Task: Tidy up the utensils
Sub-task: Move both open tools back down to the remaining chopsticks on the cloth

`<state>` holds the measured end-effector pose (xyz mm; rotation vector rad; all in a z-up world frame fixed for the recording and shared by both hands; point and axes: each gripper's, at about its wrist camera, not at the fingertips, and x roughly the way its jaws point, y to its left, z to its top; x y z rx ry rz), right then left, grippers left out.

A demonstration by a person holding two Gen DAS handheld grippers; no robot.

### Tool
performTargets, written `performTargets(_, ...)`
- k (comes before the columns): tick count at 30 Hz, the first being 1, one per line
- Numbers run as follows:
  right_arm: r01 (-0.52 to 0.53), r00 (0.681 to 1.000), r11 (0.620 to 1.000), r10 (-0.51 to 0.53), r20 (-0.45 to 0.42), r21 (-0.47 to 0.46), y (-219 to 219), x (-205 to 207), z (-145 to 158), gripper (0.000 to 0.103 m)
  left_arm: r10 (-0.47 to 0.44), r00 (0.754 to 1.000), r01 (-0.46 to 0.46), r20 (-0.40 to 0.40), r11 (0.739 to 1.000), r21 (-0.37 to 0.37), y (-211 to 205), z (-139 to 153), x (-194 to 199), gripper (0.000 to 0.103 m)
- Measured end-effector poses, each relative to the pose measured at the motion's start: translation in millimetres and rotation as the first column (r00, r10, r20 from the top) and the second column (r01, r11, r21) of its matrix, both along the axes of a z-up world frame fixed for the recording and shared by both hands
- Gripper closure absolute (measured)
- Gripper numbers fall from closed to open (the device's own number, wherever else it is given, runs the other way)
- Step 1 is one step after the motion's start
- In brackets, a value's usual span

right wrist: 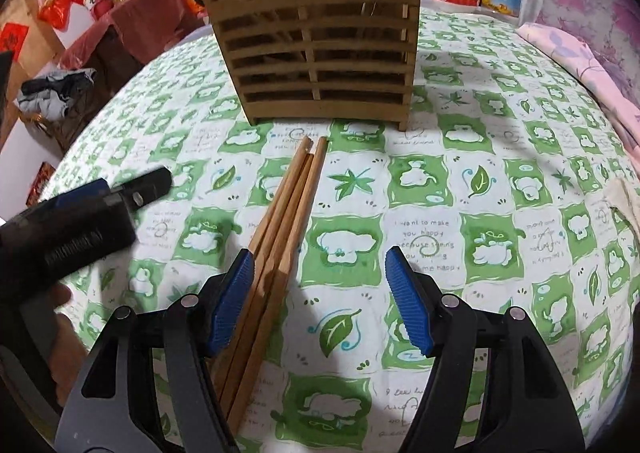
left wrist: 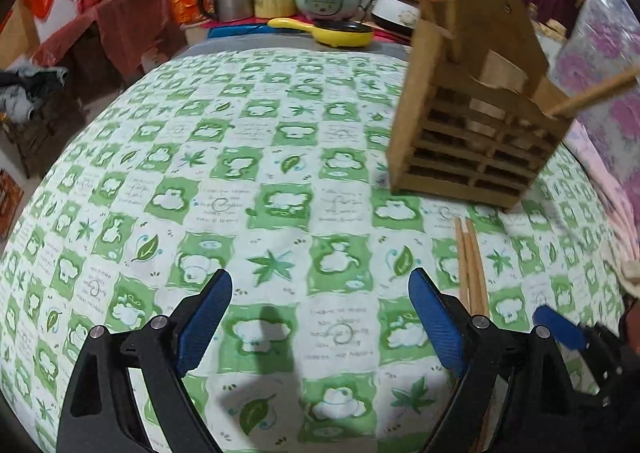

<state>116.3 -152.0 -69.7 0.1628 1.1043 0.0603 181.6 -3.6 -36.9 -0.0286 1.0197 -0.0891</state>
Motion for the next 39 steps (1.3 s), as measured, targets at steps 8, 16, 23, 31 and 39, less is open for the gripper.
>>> performTargets(8, 0.201, 0.979, 0.979, -0.202, -0.021, -0.028, -54.1, 11.9, -6.7, 0.062, -0.057, 0.998, 0.057, -0.007, 0.998, -0.006, -10.1, -0.8, -1.3, 0.015)
performTargets(16, 0.065, 0.998, 0.993, -0.062, -0.031, 0.098, -34.8, 3.8, -3.1, 0.064, -0.194, 0.980, 0.193, -0.051, 0.981, -0.039, -36.8, -12.1, -9.4, 0.015)
performTargets(23, 0.040, 0.998, 0.991, -0.035, -0.043, 0.125, -28.3, -0.2, -4.4, 0.065, -0.183, 0.980, 0.176, -0.078, 0.980, -0.090, -29.8, -16.4, -3.7, 0.015)
performTargets(31, -0.034, 0.999, 0.997, 0.035, -0.015, 0.072, -12.0, -12.4, -4.3, 0.068, -0.117, 0.990, 0.109, -0.073, 0.988, -0.109, -14.5, -12.8, 2.3, 0.015)
performTargets(39, 0.112, 0.994, 0.983, -0.110, -0.020, 0.145, -58.6, -15.5, -1.1, 0.076, -0.216, 0.974, 0.207, -0.070, 0.971, -0.122, -32.0, -13.3, -6.2, 0.015)
